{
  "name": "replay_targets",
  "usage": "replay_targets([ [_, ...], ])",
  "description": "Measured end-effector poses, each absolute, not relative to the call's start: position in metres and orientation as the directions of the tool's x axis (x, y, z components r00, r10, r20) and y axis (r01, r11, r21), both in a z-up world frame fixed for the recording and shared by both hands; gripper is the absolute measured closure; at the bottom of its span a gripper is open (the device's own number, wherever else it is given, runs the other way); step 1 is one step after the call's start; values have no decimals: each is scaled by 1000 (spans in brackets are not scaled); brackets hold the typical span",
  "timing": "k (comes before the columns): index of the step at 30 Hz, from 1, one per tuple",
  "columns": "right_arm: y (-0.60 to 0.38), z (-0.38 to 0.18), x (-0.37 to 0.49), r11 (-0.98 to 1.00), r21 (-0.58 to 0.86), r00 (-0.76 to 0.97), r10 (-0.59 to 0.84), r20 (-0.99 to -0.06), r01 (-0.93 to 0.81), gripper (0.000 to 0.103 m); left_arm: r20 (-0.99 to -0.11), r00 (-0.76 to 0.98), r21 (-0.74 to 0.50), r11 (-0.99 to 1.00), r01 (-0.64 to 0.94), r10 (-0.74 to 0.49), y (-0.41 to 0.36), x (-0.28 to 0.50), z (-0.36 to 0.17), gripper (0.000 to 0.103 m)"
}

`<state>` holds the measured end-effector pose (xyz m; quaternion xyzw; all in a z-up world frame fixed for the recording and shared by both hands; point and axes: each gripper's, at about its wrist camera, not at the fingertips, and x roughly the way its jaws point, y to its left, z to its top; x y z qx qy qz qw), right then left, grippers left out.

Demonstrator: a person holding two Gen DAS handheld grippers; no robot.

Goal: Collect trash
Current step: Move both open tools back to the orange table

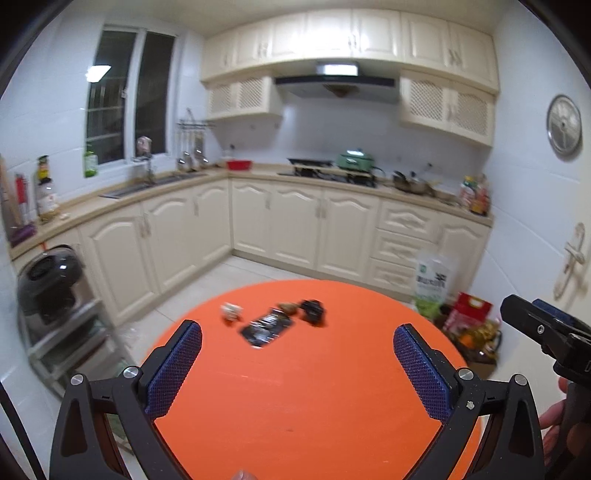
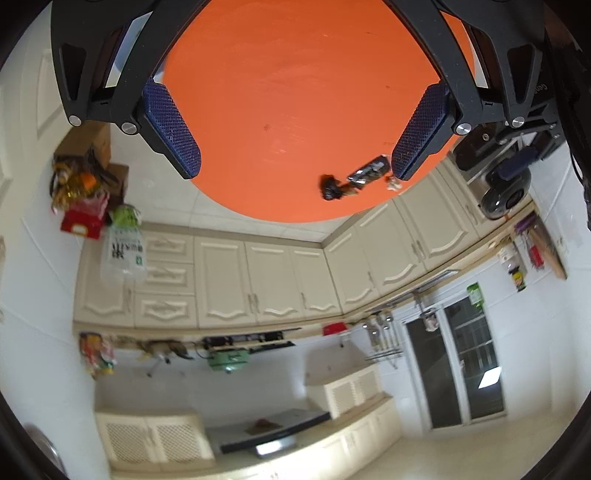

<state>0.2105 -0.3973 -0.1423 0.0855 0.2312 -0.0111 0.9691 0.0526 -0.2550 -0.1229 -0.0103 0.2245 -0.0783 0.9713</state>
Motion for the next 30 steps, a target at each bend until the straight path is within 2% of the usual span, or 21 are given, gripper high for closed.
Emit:
replay_targets([
  [8, -344, -130, 214, 997, 70, 903, 11, -429, 22, 0, -390, 915, -73, 994, 80, -102, -263, -2, -144, 1],
  [17, -320, -134, 221, 999, 32, 901, 28, -433, -16, 0, -402, 911, -90, 994, 61, -92, -256, 2, -152, 1],
  [23, -322, -146, 242, 999, 30, 885, 41, -463, -31, 0, -432, 897, -92, 994, 64, -97, -241, 55, -135, 1],
  [30, -338, -178, 289, 999, 43, 838, 45, -544, -26, 0, -506, 856, -92, 993, 72, -109, -236, 140, -143, 1],
])
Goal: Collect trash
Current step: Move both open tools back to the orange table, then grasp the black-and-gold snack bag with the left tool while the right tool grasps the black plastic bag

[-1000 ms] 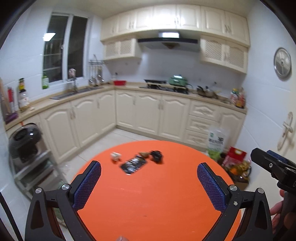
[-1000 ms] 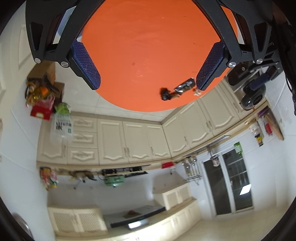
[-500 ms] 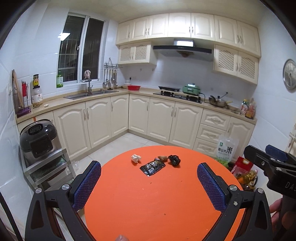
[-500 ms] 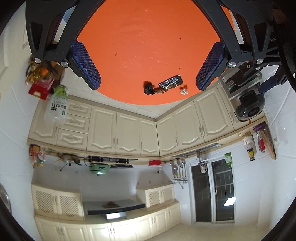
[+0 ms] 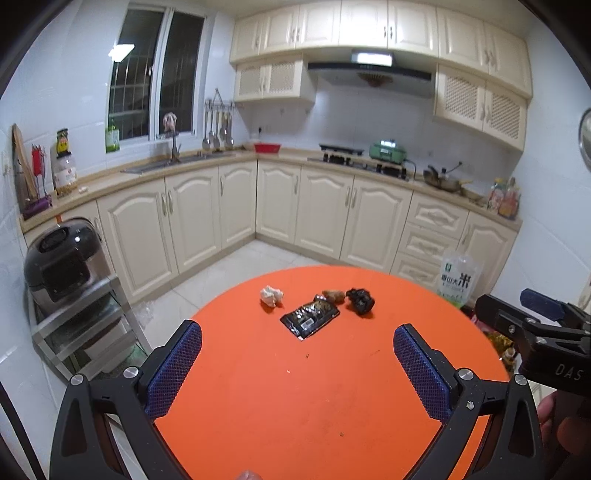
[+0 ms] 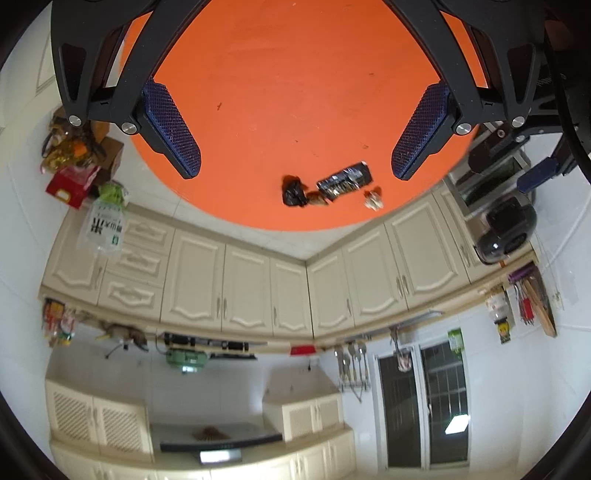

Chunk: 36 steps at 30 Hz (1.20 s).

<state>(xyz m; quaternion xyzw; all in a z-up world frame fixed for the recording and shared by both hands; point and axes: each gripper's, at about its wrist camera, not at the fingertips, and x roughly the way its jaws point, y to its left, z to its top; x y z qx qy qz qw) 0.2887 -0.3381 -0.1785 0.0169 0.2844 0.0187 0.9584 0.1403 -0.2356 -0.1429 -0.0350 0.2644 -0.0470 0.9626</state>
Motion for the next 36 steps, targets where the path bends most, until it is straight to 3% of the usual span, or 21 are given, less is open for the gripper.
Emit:
replay_targets([
  [10, -373, -257, 394, 994, 104, 712, 83, -697, -14, 0, -675, 729, -71, 993, 92, -116, -258, 289, -192, 1],
  [17, -394, -282, 437, 993, 116, 676, 79, -733, 9, 0, -753, 643, -55, 988, 147, -138, -283, 397, -208, 2],
  [25, -400, -298, 467, 992, 124, 649, 99, -754, -8, 0, -783, 611, -28, 989, 148, -114, -287, 493, -213, 17],
  [29, -388, -308, 488, 990, 130, 622, 137, -771, -57, 0, -776, 621, -23, 988, 151, -113, -285, 518, -207, 35],
  [31, -381, -314, 499, 989, 130, 610, 149, -778, -76, 4, -771, 624, -36, 988, 152, -124, -283, 528, -207, 42],
  [33, -373, -321, 510, 987, 131, 596, 161, -787, -93, 12, -768, 627, -42, 987, 154, -131, -282, 537, -208, 56],
  [34, -369, -323, 514, 988, 117, 592, 154, -791, -99, 12, -767, 628, -38, 987, 157, -129, -283, 541, -208, 58],
  [36, -359, -324, 518, 989, 77, 600, 137, -788, -125, 22, -765, 630, -32, 986, 163, -130, -284, 546, -211, 62],
])
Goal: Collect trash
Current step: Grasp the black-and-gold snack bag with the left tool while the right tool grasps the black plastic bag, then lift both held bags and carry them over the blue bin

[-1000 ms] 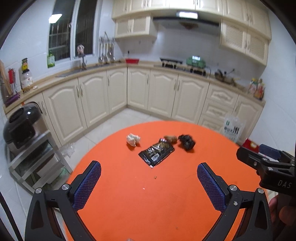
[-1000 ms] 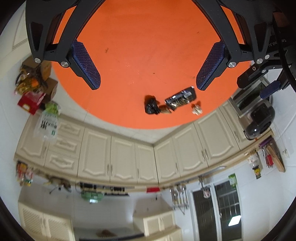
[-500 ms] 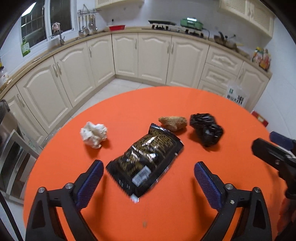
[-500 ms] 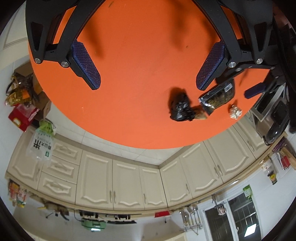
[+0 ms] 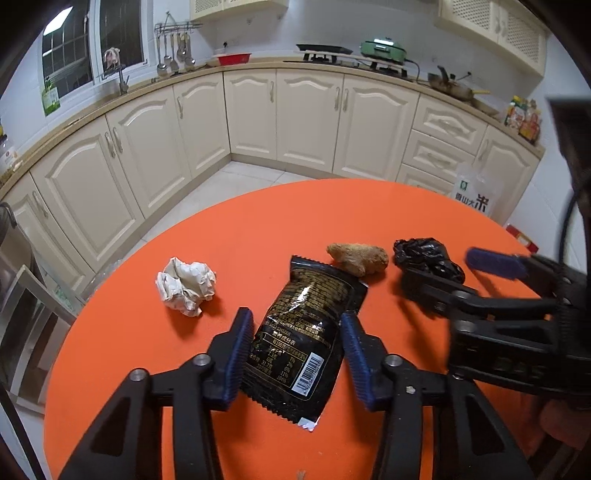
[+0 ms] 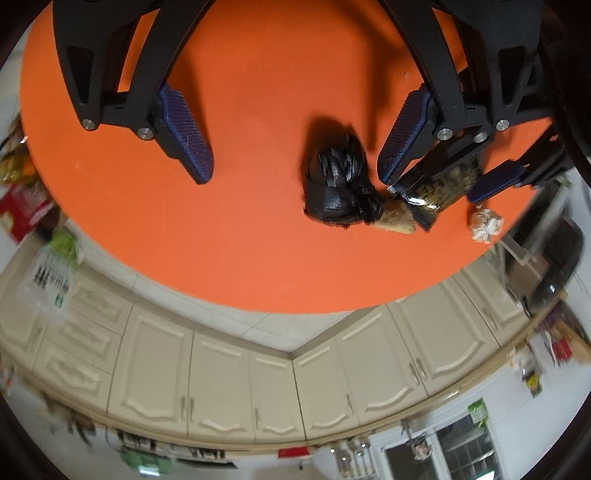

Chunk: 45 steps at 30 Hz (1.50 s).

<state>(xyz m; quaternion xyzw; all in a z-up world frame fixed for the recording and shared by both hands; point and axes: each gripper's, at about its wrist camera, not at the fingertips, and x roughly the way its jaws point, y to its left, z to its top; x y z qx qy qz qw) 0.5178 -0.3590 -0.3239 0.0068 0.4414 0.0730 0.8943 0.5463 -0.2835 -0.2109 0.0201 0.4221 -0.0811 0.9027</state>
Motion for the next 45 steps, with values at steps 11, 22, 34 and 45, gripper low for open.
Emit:
replay_targets([
  [11, -364, -320, 493, 989, 55, 631, 131, -765, -139, 73, -748, 621, -162, 972, 171, -234, -266, 496, -225, 82],
  [22, -408, -290, 422, 985, 145, 678, 166, -716, -89, 73, -704, 655, -197, 961, 192, -275, -248, 424, -211, 84],
  [34, -433, -224, 309, 986, 160, 790, 136, -598, -49, 73, -587, 746, -151, 948, 282, -315, -277, 278, -167, 83],
  [45, -486, -190, 196, 982, 174, 855, 31, -517, 69, 73, -481, 761, -121, 893, 434, -435, -315, 141, -147, 83],
])
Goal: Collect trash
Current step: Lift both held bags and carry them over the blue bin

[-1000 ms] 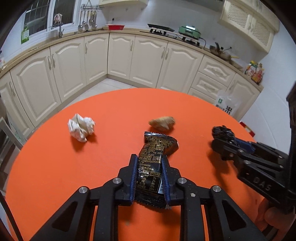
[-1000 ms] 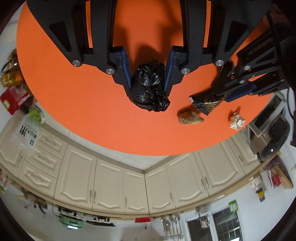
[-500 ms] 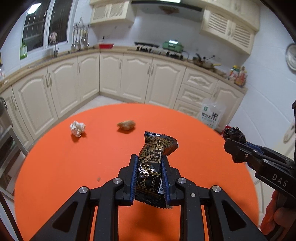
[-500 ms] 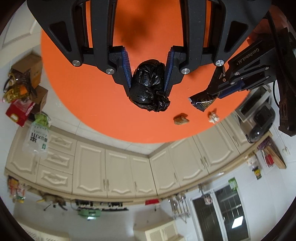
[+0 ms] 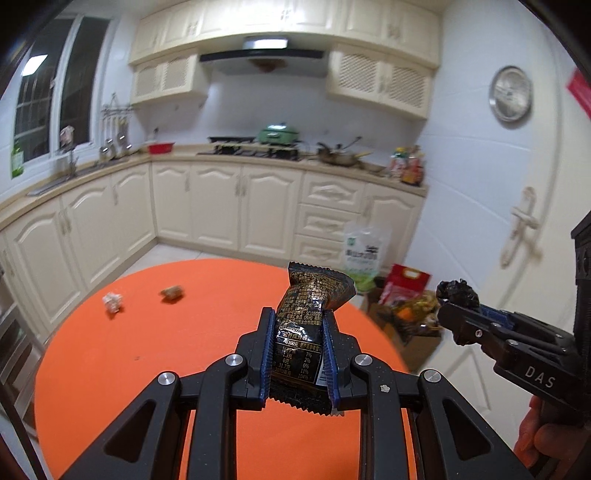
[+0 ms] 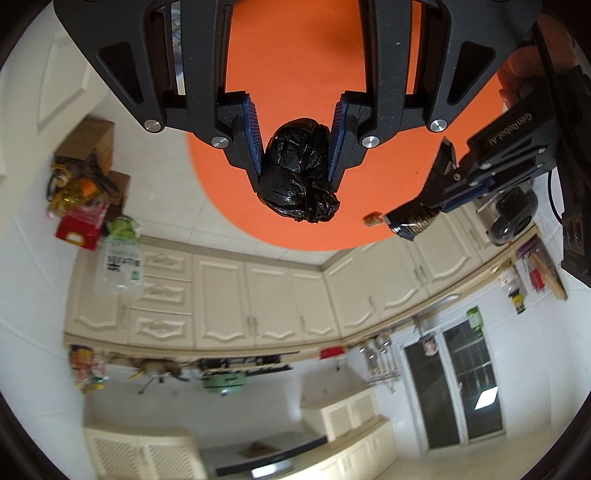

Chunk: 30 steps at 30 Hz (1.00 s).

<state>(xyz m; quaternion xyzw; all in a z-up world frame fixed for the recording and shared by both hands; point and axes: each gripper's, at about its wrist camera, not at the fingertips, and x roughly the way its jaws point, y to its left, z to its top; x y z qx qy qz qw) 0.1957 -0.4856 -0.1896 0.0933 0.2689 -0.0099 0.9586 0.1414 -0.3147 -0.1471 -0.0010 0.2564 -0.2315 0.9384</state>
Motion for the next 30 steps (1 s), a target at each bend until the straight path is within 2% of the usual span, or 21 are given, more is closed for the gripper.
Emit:
replay_targets([
  [6, -533, -188, 150, 969, 184, 860, -53, -508, 168, 73, -472, 728, -96, 850, 517, -497, -344, 101, -150, 83],
  [16, -632, -213, 105, 910, 236, 826, -172, -536, 342, 73, -510, 645, -55, 770, 636, -569, -393, 102, -156, 83],
  [22, -695, -265, 110, 858, 280, 766, -183, -617, 430, 73, -607, 538, -72, 715, 696, -585, -451, 124, -184, 83],
  [30, -757, -345, 124, 795, 332, 673, -126, -729, 508, 73, -752, 395, -82, 669, 738, -527, -518, 150, -243, 83],
])
